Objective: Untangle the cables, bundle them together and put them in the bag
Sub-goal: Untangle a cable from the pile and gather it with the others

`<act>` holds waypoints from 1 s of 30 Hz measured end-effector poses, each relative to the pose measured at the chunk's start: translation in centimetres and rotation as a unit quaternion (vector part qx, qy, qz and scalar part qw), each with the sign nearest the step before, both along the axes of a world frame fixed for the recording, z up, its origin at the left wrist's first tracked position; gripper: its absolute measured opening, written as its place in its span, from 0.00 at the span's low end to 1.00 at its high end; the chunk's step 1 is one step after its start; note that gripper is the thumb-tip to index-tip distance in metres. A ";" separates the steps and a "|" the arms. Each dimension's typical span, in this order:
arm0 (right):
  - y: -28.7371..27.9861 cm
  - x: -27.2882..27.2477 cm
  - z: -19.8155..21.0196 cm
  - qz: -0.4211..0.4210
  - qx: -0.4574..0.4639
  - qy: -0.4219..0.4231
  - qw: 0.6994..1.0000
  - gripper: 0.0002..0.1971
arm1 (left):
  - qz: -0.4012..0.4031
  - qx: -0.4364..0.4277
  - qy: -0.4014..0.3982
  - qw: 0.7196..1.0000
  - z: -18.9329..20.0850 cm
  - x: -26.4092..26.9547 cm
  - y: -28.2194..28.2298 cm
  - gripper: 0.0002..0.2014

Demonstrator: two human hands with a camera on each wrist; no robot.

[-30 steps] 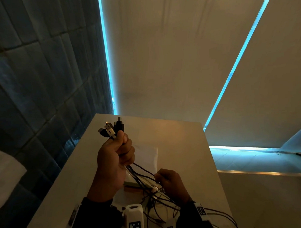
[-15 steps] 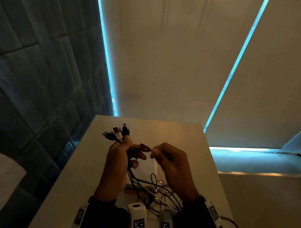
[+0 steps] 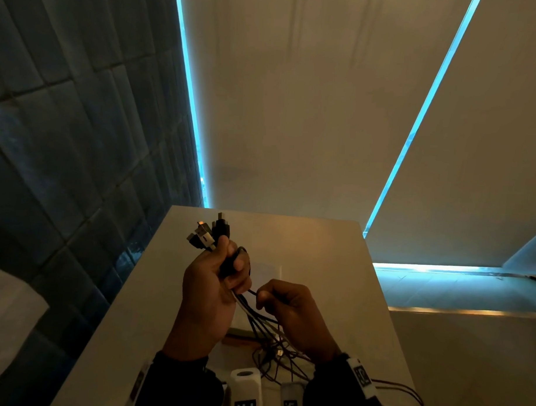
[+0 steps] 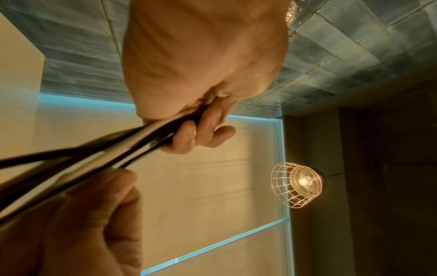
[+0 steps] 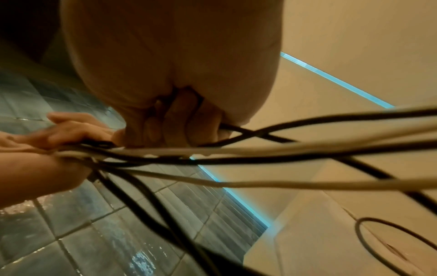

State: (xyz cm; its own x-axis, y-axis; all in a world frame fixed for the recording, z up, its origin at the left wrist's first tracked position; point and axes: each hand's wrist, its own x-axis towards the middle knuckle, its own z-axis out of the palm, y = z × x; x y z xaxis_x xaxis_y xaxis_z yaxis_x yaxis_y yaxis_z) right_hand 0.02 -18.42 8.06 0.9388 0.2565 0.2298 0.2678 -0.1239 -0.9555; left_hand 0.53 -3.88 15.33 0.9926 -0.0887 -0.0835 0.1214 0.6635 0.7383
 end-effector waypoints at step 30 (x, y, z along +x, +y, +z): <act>-2.5 2.5 -7.1 -0.122 -0.214 0.118 0.962 0.17 | 0.010 0.027 0.011 1.000 -0.3 0.3 1.2 0.14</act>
